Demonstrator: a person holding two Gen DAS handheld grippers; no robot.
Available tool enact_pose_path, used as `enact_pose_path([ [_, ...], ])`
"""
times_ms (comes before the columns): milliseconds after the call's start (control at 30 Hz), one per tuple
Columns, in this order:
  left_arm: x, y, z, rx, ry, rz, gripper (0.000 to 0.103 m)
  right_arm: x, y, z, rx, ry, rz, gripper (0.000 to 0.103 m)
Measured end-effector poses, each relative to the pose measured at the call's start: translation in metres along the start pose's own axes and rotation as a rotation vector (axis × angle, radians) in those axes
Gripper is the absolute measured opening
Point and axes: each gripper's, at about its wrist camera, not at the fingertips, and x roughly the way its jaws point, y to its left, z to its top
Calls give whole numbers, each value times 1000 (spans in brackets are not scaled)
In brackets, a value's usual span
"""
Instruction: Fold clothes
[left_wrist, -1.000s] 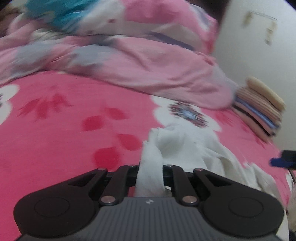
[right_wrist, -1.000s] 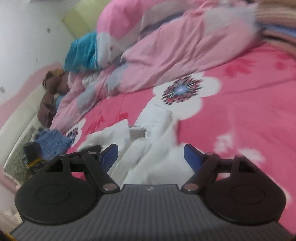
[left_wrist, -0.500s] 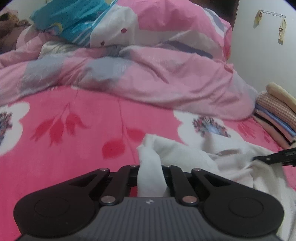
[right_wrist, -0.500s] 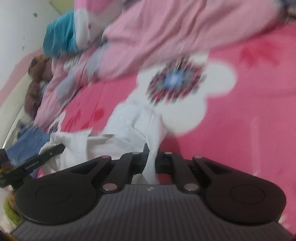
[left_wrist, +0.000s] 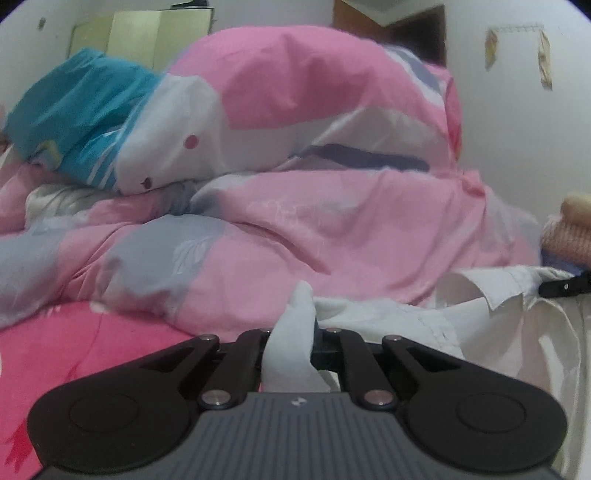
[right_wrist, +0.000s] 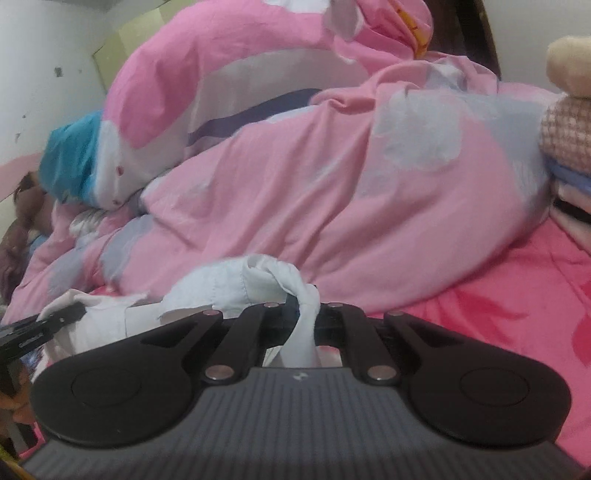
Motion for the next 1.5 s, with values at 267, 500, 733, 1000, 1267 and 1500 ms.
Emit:
enact_pose_path([
  [267, 29, 13, -23, -74, 145, 52, 53, 64, -43, -39, 161, 155, -43, 21],
  [500, -20, 30, -18, -115, 96, 50, 70, -16, -47, -25, 214, 77, -33, 54],
  [733, -97, 7, -23, -59, 143, -236, 76, -123, -2, -75, 166, 168, 182, 82],
  [1000, -161, -37, -69, 17, 192, -438, 77, -168, 32, -162, 72, 219, 93, 85],
  [1267, -211, -56, -87, 106, 115, -457, 77, -206, 45, -171, 162, 30, 85, 5],
  [1500, -246, -85, -89, 246, -20, -507, 89, -245, 90, -147, 102, -81, 273, 5],
])
